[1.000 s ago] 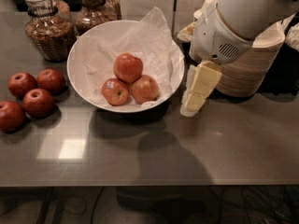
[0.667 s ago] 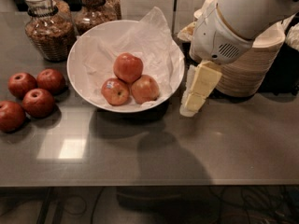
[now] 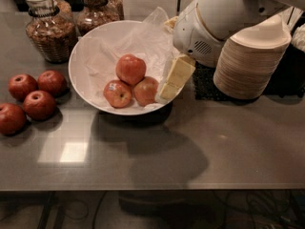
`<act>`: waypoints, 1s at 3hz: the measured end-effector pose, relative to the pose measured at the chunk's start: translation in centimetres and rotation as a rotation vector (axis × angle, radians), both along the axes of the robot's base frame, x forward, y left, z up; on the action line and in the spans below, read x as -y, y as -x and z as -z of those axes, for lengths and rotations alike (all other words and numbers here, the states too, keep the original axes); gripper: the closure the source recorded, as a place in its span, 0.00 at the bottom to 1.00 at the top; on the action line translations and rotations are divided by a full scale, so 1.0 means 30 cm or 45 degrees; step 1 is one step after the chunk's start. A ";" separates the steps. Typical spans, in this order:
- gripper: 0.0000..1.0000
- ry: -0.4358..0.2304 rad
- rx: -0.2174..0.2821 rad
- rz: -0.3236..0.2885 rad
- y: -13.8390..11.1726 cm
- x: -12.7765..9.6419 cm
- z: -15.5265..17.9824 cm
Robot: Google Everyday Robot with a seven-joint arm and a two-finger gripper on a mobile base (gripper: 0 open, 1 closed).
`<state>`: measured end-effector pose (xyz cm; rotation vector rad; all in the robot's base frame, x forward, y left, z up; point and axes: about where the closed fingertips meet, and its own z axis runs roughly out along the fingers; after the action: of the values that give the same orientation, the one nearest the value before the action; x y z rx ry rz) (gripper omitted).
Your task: Pick apple from white bowl
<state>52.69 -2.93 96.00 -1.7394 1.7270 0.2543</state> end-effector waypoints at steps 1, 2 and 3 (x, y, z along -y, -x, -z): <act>0.00 -0.071 -0.004 -0.013 -0.047 -0.055 0.014; 0.00 -0.111 -0.032 -0.026 -0.084 -0.099 0.049; 0.00 -0.140 -0.053 -0.039 -0.117 -0.131 0.080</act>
Offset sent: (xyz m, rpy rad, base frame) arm 0.0407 0.0418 -0.0292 0.1279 0.0541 0.0266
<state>56.20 0.99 93.59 -1.6921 1.6845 0.3943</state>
